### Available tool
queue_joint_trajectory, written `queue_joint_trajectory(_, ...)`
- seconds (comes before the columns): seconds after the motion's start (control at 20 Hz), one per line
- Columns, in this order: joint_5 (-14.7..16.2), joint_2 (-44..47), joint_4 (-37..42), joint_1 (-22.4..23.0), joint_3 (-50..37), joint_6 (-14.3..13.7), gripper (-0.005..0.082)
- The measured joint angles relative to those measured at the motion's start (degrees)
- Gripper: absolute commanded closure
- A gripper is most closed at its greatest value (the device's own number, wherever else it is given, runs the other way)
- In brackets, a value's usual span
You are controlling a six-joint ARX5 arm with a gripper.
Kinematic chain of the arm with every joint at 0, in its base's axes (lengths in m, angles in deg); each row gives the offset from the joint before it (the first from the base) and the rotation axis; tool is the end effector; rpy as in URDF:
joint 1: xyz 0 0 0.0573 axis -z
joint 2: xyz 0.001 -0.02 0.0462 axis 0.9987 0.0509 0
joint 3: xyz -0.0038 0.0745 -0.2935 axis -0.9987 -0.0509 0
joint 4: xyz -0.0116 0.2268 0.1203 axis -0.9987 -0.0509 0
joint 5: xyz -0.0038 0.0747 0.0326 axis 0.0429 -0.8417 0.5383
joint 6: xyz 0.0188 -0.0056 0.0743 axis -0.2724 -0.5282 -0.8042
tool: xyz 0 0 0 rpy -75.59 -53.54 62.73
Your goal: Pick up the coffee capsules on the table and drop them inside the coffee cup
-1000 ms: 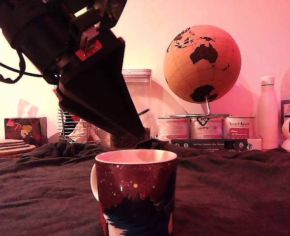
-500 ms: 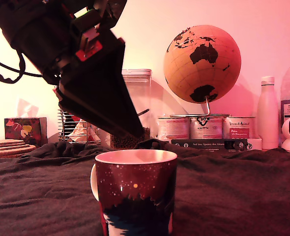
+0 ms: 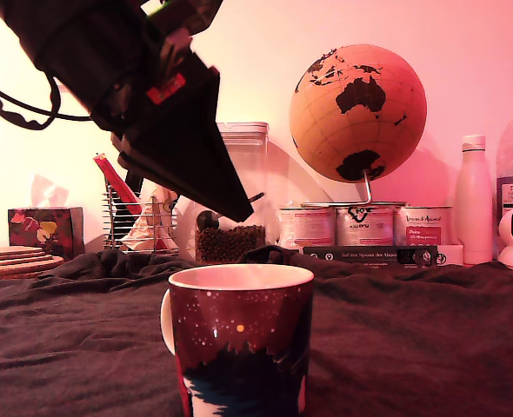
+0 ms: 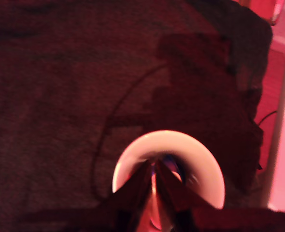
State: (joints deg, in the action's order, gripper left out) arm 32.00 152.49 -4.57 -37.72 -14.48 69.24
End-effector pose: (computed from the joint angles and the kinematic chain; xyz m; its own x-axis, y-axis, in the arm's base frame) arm 0.1722 -0.2248 0.2360 0.2223 -0.6463 -0.7299 0.9152 0.3964 -0.0722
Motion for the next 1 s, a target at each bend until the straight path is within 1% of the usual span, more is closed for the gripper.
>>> queue_joint_trajectory(0.25,-0.1,0.0,3.6,0.0,0.0,0.0,0.0788)
queue_joint_trajectory(0.45,0.0,-0.4,10.8,-1.4,-0.9,0.0,0.0788)
queue_joint_trajectory(0.55,0.0,-1.1,13.4,-3.3,-3.0,0.7,0.0788)
queue_joint_trajectory(0.8,-0.1,-2.5,21.0,-9.8,-9.7,2.8,0.0788)
queue_joint_trajectory(0.95,-0.1,-5.0,24.0,-13.1,-12.7,5.2,0.0788)
queue_joint_trajectory(1.0,-0.2,-6.3,25.2,-14.1,-13.7,5.6,0.0788)
